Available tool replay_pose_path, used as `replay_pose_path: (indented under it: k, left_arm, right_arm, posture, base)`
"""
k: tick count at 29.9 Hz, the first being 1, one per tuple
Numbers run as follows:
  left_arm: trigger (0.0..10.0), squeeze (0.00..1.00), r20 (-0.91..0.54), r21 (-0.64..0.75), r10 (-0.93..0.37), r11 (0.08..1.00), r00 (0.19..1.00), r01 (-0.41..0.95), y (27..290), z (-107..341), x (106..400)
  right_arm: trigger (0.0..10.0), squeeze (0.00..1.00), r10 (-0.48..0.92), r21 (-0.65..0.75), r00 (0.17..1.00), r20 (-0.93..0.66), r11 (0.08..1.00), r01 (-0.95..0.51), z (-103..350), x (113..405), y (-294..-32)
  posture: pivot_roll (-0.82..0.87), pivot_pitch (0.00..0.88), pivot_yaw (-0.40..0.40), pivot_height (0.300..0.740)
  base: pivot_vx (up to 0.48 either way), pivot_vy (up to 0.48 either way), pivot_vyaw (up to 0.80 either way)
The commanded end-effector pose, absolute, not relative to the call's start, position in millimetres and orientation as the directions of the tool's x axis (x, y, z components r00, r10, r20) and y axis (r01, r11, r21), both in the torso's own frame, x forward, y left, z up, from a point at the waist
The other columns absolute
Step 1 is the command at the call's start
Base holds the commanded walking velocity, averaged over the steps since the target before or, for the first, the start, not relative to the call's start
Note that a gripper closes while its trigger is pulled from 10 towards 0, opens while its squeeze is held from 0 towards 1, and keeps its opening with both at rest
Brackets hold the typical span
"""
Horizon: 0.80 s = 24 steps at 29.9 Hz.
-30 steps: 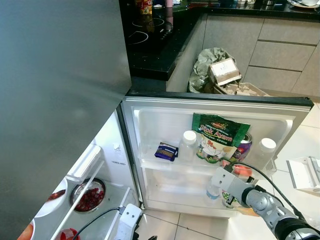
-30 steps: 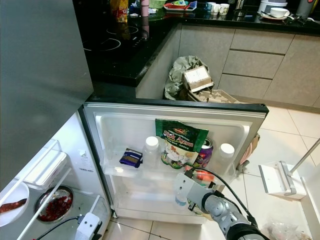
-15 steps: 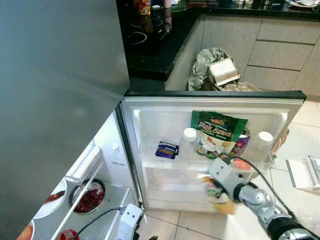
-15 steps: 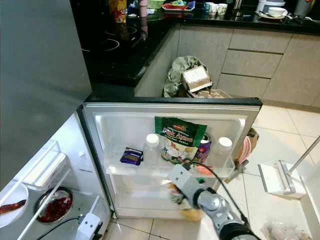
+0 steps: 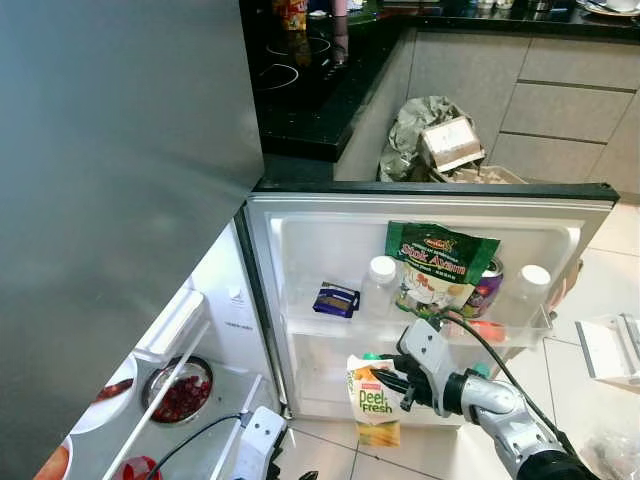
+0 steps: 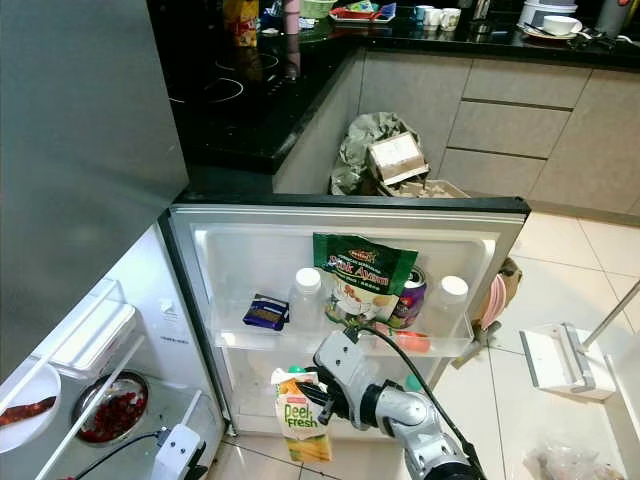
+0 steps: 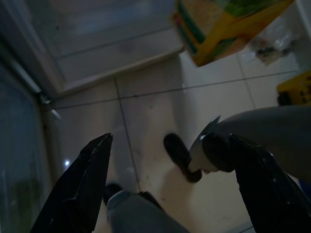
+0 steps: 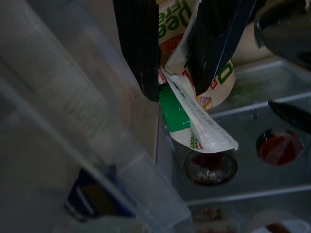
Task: Restocking fridge
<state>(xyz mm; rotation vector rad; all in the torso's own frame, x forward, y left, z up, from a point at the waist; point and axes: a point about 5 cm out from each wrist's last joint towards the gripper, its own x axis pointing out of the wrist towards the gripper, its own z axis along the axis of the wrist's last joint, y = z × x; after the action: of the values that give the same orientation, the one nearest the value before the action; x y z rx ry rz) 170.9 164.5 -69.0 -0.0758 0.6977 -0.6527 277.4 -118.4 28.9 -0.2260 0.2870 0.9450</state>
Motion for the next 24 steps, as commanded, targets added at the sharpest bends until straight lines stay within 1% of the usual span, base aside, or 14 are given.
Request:
replay_pose_path:
  k: [1,2,4,5,7,12,15,17,19,24]
  left_arm:
    - [10.0,0.0,-0.554,-0.269,-0.576,0.807,0.602,0.525,172,-66,174]
    - [10.0,0.0,-0.526,-0.253,-0.573,0.811,0.629,0.528,177,-61,177]
    - [10.0,0.0,-0.519,-0.239,-0.568,0.814,0.639,0.53,180,-60,178]
    - [10.0,0.0,-0.511,-0.193,-0.553,0.82,0.658,0.54,187,-57,179]
    - [10.0,0.0,-0.509,-0.18,-0.55,0.821,0.663,0.542,189,-56,179]
    - [10.0,0.0,-0.478,-0.101,-0.519,0.834,0.708,0.543,203,-48,182]
    - [10.0,0.0,-0.47,-0.095,-0.521,0.832,0.713,0.546,204,-47,183]
    - [10.0,0.0,-0.425,-0.058,-0.538,0.819,0.728,0.572,206,-39,187]
    - [10.0,0.0,-0.413,-0.052,-0.544,0.814,0.73,0.578,205,-38,189]
    - [10.0,0.0,-0.378,-0.03,-0.569,0.796,0.73,0.605,199,-33,194]
  right_arm:
    - [10.0,0.0,0.752,-0.06,0.578,-0.318,0.592,-0.804,32,280,-118]
    - [10.0,0.0,0.738,-0.056,0.583,-0.338,0.603,-0.796,30,280,-116]
    - [10.0,0.0,0.736,-0.054,0.582,-0.346,0.603,-0.796,28,280,-116]
    - [10.0,0.0,0.733,-0.053,0.579,-0.357,0.603,-0.796,28,279,-117]
    - [10.0,0.0,0.733,-0.052,0.579,-0.359,0.603,-0.796,28,278,-117]
    - [10.0,0.0,0.723,-0.057,0.581,-0.374,0.607,-0.793,27,278,-122]
    - [10.0,0.0,0.721,-0.057,0.582,-0.375,0.609,-0.791,27,279,-123]
    - [10.0,0.0,0.709,-0.069,0.602,-0.367,0.625,-0.777,31,283,-125]
    - [10.0,0.0,0.707,-0.072,0.606,-0.365,0.628,-0.775,33,284,-125]
    - [10.0,0.0,0.711,-0.074,0.611,-0.348,0.629,-0.774,37,286,-124]
  posture:
    - [-0.01,0.0,-0.024,0.74]
    - [-0.01,0.0,-0.024,0.736]
    - [-0.01,0.0,-0.024,0.732]
    - [0.0,0.0,-0.03,0.722]
    - [0.0,0.0,-0.03,0.717]
    - [0.0,0.0,-0.036,0.697]
    - [0.0,0.0,-0.036,0.692]
    - [0.01,0.0,-0.033,0.677]
    - [0.01,0.0,-0.035,0.672]
    - [0.01,0.0,-0.037,0.652]
  base:
    - [0.0,0.0,0.0]
    - [0.0,0.0,0.0]
    - [0.0,0.0,0.0]
    - [0.0,0.0,0.0]
    - [0.0,0.0,0.0]
    - [0.0,0.0,0.0]
    - [0.0,0.0,0.0]
    - [0.0,0.0,0.0]
    - [0.0,0.0,0.0]
    - [0.0,0.0,0.0]
